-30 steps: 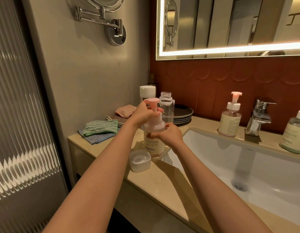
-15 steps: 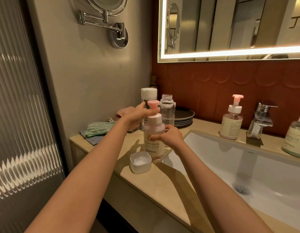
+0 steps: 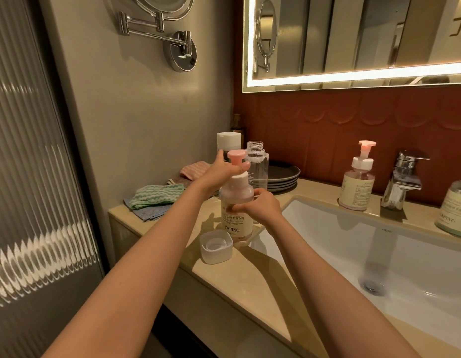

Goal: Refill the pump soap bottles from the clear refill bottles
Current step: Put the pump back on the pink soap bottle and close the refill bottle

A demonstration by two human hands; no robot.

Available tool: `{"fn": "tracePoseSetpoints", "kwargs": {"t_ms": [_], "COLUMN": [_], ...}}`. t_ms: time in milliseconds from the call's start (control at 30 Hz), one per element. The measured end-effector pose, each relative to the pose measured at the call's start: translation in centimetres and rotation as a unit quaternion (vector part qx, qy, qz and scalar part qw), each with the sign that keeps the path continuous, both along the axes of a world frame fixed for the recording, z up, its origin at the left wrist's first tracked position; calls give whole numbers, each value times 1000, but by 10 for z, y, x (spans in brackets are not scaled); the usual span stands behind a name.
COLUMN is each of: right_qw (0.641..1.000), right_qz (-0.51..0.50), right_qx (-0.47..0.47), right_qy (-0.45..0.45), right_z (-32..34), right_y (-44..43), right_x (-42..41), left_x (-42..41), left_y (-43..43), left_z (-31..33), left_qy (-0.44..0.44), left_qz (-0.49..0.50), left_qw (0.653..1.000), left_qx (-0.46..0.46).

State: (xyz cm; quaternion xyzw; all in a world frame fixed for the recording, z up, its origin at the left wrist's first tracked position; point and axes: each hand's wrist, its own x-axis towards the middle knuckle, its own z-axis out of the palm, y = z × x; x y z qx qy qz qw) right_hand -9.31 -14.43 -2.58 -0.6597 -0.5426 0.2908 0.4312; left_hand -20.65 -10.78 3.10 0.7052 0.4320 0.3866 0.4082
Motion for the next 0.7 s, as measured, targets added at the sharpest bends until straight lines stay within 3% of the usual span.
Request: {"fn": "tracePoseSetpoints", "kwargs": {"t_ms": [100, 167, 333, 533, 700], "right_qw": [1000, 1000, 1000, 1000, 1000], "right_qz": [6, 4, -3, 0, -7], "right_qx": [-2, -3, 1, 2, 4], "right_qy": [-3, -5, -7, -9, -13], "right_z": [0, 0, 0, 0, 0], "right_y": [1, 1, 0, 1, 0], "right_x": [0, -1, -1, -1, -1], "left_x": [0, -3, -6, 3, -5], "left_y": [4, 2, 0, -2, -8], "left_z": [-8, -6, 5, -8, -1], "left_qy": [-21, -45, -9, -22, -13], "left_qz": [78, 39, -23, 133, 21], "left_qw": [996, 998, 1000, 988, 999], "left_qx": [48, 15, -9, 76, 44]}}
